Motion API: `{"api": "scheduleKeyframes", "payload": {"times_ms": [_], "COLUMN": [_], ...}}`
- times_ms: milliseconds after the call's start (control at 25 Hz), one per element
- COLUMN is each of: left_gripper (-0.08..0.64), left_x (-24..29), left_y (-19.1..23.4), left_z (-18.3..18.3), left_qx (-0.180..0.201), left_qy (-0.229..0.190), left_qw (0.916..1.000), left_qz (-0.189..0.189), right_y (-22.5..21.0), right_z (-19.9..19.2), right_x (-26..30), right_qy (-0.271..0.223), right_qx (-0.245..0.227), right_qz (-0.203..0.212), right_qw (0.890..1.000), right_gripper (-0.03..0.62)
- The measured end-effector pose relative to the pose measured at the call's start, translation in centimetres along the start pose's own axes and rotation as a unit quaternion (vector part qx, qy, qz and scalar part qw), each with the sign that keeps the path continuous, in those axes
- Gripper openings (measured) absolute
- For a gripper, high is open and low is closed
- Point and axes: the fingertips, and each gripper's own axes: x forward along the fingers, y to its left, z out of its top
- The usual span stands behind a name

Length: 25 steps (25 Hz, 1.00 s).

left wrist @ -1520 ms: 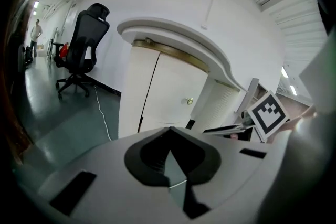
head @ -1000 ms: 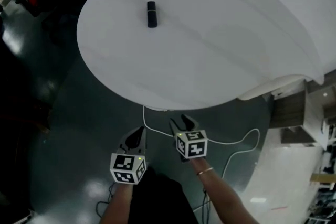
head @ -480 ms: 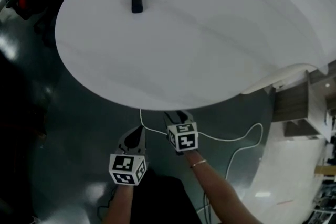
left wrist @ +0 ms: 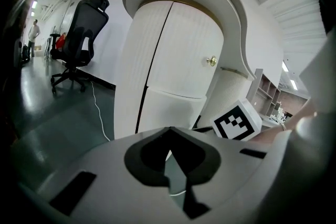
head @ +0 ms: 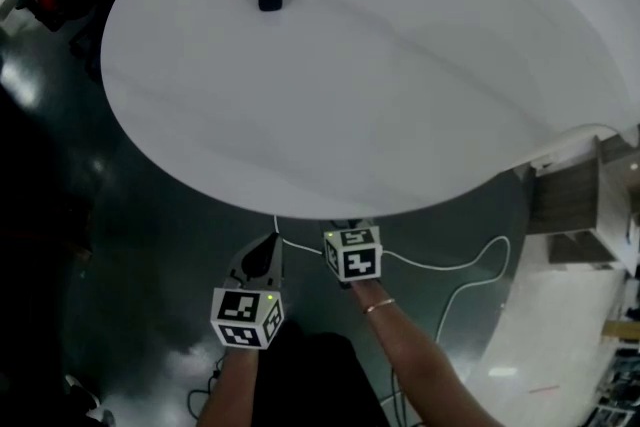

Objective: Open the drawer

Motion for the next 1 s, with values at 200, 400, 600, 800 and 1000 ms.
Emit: {"api": "scheduleKeyframes", "payload": {"times_ms": [200, 400, 600, 800, 1000], "left_gripper": [0.002, 0.002, 0.002, 0.003, 0.002], "left_x": [0.2, 0.2, -0.2, -0.7, -1.7], "left_y": [-0.2, -0.7, -1.0, -1.5, -2.0], "left_z": [0.2, 0.3, 0.2, 0.0, -0.4], "left_qx": [-0.002, -0.003, -0.005, -0.006, -0.008], "left_qy": [-0.003, -0.004, -0.002, 0.002, 0.010], "left_qw": [1.0000, 1.0000, 1.0000, 1.0000, 0.9999], "left_qz": [0.000, 0.000, 0.000, -0.002, -0.003], "right_y": [0.2, 0.3, 0.7, 1.2, 1.6], "right_z": [0.0, 0.0, -0.2, -1.4, -2.9], "right_x": [-0.1, 0.0, -0.4, -1.8, -3.1], "right_qy": [-0.001, -0.010, -0.005, 0.000, 0.007], "right_qx": [-0.012, -0.016, -0.019, -0.010, -0.001], "right_qz": [-0.006, -0.006, -0.009, -0.007, 0.001], "right_qw": [1.000, 1.000, 1.000, 1.000, 1.000], "right_gripper": [0.130, 0.110, 0.109, 0.109, 0.109]}}
